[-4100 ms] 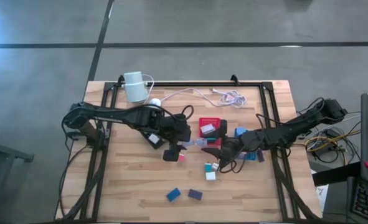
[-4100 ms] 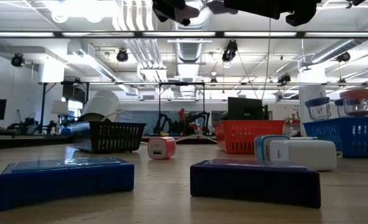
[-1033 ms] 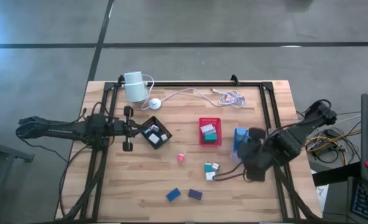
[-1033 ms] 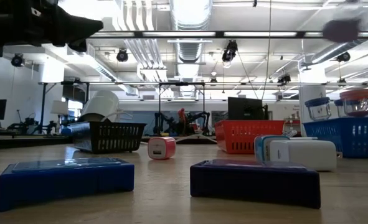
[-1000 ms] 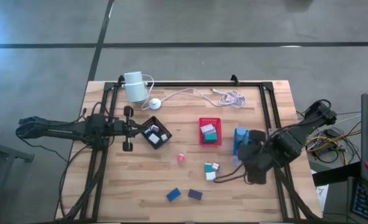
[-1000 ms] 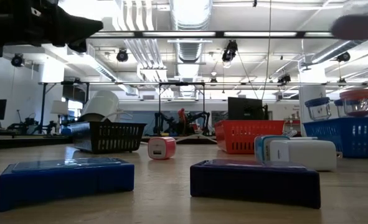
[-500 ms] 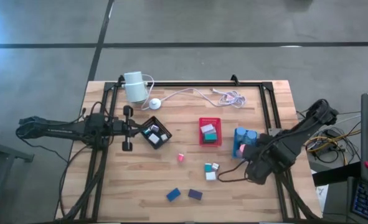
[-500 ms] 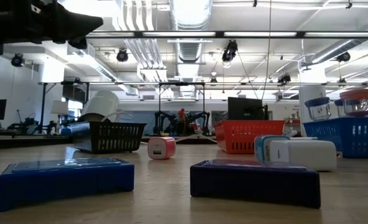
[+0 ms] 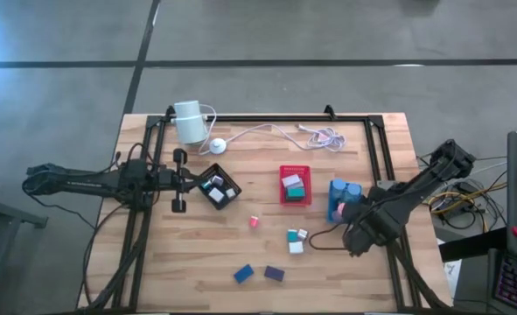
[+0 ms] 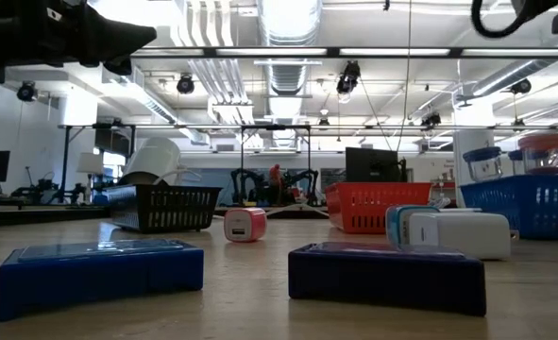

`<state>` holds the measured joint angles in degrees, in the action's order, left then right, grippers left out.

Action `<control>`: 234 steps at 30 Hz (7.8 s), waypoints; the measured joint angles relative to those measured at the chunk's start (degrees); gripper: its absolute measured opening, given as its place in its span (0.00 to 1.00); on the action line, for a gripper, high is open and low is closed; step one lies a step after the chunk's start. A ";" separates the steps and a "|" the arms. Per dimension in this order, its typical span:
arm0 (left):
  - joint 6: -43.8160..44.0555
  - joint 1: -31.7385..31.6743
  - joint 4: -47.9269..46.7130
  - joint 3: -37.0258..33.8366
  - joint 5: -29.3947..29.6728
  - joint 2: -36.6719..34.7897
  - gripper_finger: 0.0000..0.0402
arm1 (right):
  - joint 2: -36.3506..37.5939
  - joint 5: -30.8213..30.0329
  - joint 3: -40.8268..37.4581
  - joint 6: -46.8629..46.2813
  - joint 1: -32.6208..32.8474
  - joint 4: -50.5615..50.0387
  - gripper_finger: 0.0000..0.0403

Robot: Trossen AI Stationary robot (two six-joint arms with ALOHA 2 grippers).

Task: Pick & Place Office items
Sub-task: Put the purple hourglass into the blue bin, then put the bottom violet digital clock into the red bin

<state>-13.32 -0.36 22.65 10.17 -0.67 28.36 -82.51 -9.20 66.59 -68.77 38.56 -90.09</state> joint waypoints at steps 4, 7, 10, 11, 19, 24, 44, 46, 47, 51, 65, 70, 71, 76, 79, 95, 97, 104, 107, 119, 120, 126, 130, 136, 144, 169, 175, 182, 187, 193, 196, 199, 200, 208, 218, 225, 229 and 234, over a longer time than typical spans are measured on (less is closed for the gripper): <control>0.00 0.00 0.00 0.00 0.00 0.02 0.03 | 0.04 -0.14 -1.34 0.23 -1.45 0.09 0.49; 0.00 0.00 -0.02 0.00 0.00 0.02 0.03 | 0.04 -0.16 -1.53 1.48 -2.47 0.27 0.49; 0.00 0.00 -0.02 0.00 0.00 0.02 0.03 | 0.04 0.06 -1.75 1.90 -3.26 0.71 0.49; 0.00 0.00 -0.02 0.00 0.00 0.02 0.03 | 0.04 0.27 -1.86 1.92 -3.53 0.71 0.49; 0.00 0.00 -0.42 0.00 0.01 0.02 0.03 | 0.04 3.45 -4.52 5.55 -6.89 5.32 0.49; 0.00 0.00 -0.44 0.00 0.02 0.02 0.03 | 0.04 4.18 -6.50 7.83 -9.66 6.99 0.49; 0.00 0.01 -0.87 0.00 0.02 0.00 0.03 | 0.36 8.60 -12.59 13.64 -13.71 15.76 0.55; 0.00 0.00 -0.87 0.00 0.02 0.02 0.03 | 0.10 8.82 -12.15 13.70 -13.71 16.43 0.59; 0.00 0.02 -0.87 0.00 0.02 0.02 0.03 | 0.18 8.84 -11.77 13.82 -13.71 15.86 0.62; 0.00 0.02 -0.87 0.00 0.02 0.02 0.03 | 0.25 8.77 -9.94 14.83 -13.71 13.78 0.68; 0.00 0.02 -0.87 0.00 0.04 0.02 0.03 | 2.81 -12.37 9.58 15.21 -9.02 5.61 0.68; -1.25 0.02 -0.86 0.00 0.08 -0.02 0.03 | 9.07 -35.43 12.58 19.29 0.41 15.69 0.56; -1.50 0.02 -0.87 0.00 0.11 -0.02 0.03 | 10.86 -38.79 11.94 21.47 2.38 19.46 0.53; -1.88 0.00 -0.87 0.00 0.44 -0.11 0.01 | 21.89 -44.63 3.20 38.43 9.05 42.75 0.33; -1.91 -0.20 -1.47 0.25 0.42 -0.75 0.01 | 28.76 -40.03 -5.51 49.85 8.03 60.13 0.19; -1.80 -0.63 -8.35 0.98 0.22 -2.08 0.00 | 54.70 -5.84 -36.53 61.78 -20.40 86.16 0.03; -1.90 -1.04 -9.52 0.96 0.22 -2.38 0.00 | 58.35 -5.70 -38.97 62.75 -20.34 87.17 0.03; -0.13 -1.68 -10.96 0.83 0.01 -4.05 0.00 | 68.55 -5.69 -46.09 63.14 -20.34 87.74 0.03; 0.02 -1.68 -11.61 0.83 0.00 -4.26 0.01 | 72.38 -5.76 -48.95 62.96 -20.36 88.15 0.03; -0.03 -1.70 -11.87 0.83 0.01 -4.26 0.01 | 82.52 -5.72 -58.30 62.76 -20.34 89.46 0.03; -0.04 -1.70 -11.82 0.83 0.01 -4.23 0.01 | 82.50 -5.68 -58.59 62.75 -20.34 89.54 0.03; -0.17 -1.70 -11.56 0.83 0.02 -4.22 0.03 | 82.37 -5.59 -59.91 61.39 -20.34 89.75 0.03; -0.17 -1.70 -11.56 0.85 0.03 -4.22 0.03 | 82.46 -5.50 -60.04 61.31 -20.35 89.87 0.03; -0.16 -1.70 -11.52 0.85 0.04 -4.22 0.02 | 80.44 -5.45 -59.01 62.22 -20.34 89.45 0.03; -0.17 -1.70 -11.04 0.90 0.07 -4.22 0.03 | 63.04 -5.45 -50.49 62.48 -20.34 89.43 0.03; 1.31 -1.68 -11.08 0.90 0.02 -4.22 0.03 | 1.38 10.66 -7.88 58.38 -20.13 70.01 0.07; 1.60 -1.68 -11.10 0.87 0.02 -4.22 0.03 | -9.89 12.93 1.17 54.14 -16.94 63.96 0.25; 1.79 -1.68 -11.13 0.85 0.02 -4.22 0.03 | -20.57 13.98 11.45 46.01 -13.12 55.41 0.53; 2.50 -1.68 -11.13 0.85 0.02 -4.22 0.03 | -25.65 12.78 15.54 41.71 -10.57 55.74 0.66; 5.05 -1.68 -11.59 0.83 0.03 -4.22 0.03 | -32.23 11.11 20.20 33.02 -9.24 56.42 0.73; 5.79 -1.68 -11.61 0.83 0.04 -4.26 0.03 | -35.56 11.16 22.65 30.92 -8.64 55.79 0.74; 6.82 -1.68 -11.61 0.83 0.06 -4.25 0.03 | -38.58 11.11 25.38 29.96 -7.91 55.95 0.74; 7.13 -1.70 -11.62 0.83 0.09 -4.26 0.04 | -39.65 10.87 26.48 29.94 -7.73 55.81 0.74; 8.90 -1.70 -12.05 0.79 0.18 -4.22 0.03 | -45.03 2.96 35.04 29.19 -6.74 45.05 0.72; 9.14 -1.68 -12.44 0.79 0.00 -4.22 0.04 | -48.16 3.47 35.82 28.48 -6.50 43.39 0.72; 10.14 -1.66 -12.65 0.79 0.00 -4.22 0.03 | -49.67 3.76 35.81 30.18 -6.53 42.64 0.62; 10.38 -1.66 -12.68 0.79 0.02 -4.22 0.04 | -49.09 4.09 35.65 31.56 -6.59 42.41 0.40; 10.38 -1.66 -12.93 0.79 0.02 -4.22 0.03 | -47.28 4.97 35.37 34.51 -6.73 42.31 0.35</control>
<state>-2.94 -2.02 9.72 10.96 -0.64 24.14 -129.80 -4.23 101.96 -34.26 31.83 -47.78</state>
